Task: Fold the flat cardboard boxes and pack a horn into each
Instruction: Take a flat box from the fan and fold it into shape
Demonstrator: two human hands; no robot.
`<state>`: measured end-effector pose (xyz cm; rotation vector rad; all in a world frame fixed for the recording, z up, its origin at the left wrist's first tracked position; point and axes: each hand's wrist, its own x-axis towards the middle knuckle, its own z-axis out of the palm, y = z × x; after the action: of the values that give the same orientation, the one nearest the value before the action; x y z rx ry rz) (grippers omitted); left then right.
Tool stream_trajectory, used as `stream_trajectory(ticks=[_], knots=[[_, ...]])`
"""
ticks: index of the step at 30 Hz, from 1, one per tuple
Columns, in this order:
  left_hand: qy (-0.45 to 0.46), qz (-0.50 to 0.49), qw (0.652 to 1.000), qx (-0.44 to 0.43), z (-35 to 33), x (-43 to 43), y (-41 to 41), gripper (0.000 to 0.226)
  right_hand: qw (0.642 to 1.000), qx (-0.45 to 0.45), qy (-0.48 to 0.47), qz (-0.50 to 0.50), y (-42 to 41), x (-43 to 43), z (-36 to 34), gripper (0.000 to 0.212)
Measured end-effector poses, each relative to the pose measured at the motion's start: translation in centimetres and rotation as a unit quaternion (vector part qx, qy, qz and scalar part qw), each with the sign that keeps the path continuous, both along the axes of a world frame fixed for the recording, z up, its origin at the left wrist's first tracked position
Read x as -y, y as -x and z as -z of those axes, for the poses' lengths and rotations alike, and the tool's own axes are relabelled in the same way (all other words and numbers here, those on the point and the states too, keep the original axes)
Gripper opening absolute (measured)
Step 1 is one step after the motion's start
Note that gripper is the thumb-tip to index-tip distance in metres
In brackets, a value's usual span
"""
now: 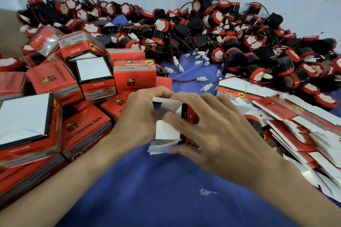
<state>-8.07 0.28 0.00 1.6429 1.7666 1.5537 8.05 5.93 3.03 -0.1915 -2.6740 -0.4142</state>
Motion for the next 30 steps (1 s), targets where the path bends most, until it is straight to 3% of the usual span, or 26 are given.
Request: stream_trajectory(ticks=[3,7,10,12,15,16,18,20,23,25,27,30], knots=[[-0.015,-0.028,0.998,0.048,-1.3,0.1,-0.5,0.023,1.000,-0.018,-0.004,-0.022,0.0,-0.4,-1.0,0.015],[-0.090,-0.003,0.981,0.173,-2.3,0.4,0.3,0.027,0.984,-0.119,0.126,-0.040,-0.7,-0.7,-3.6,0.030],[-0.178,0.059,0.966,0.177,-2.4,0.8,-0.2,0.023,0.944,-0.215,0.249,-0.003,-0.6,-0.8,-4.3,0.029],[-0.218,0.120,0.941,0.229,-2.0,1.3,-1.5,0.029,0.920,-0.247,0.300,0.054,-0.2,-0.9,-3.6,0.033],[-0.191,0.136,0.937,0.260,-1.1,2.0,-3.2,0.069,0.907,-0.252,0.319,0.110,0.2,-0.9,-1.7,0.035],[-0.175,0.132,0.945,0.243,-0.8,1.9,-3.5,0.070,0.901,-0.258,0.334,0.103,0.1,-0.8,-1.2,0.032],[-0.144,0.113,0.956,0.229,-0.5,1.6,-3.4,0.062,0.855,-0.290,0.427,0.049,-0.2,-0.6,-0.4,0.029],[-0.105,0.088,0.953,0.269,-0.4,1.2,-2.6,0.056,0.778,-0.306,0.549,-0.005,-0.6,0.0,0.3,0.035],[-0.075,0.057,0.960,0.263,-0.1,0.7,-2.0,0.044,0.711,-0.302,0.634,-0.030,-0.6,1.1,2.0,0.028],[-0.068,0.044,0.964,0.254,0.2,0.7,-2.2,0.034,0.695,-0.319,0.643,-0.047,-0.2,1.6,2.6,0.022],[-0.073,0.036,0.961,0.266,0.7,0.6,-2.5,0.029,0.695,-0.342,0.631,-0.044,-0.1,1.5,3.3,0.031],[-0.098,0.030,0.954,0.282,1.1,0.5,-3.1,0.023,0.651,-0.387,0.653,-0.025,-0.3,1.2,4.1,0.025]])
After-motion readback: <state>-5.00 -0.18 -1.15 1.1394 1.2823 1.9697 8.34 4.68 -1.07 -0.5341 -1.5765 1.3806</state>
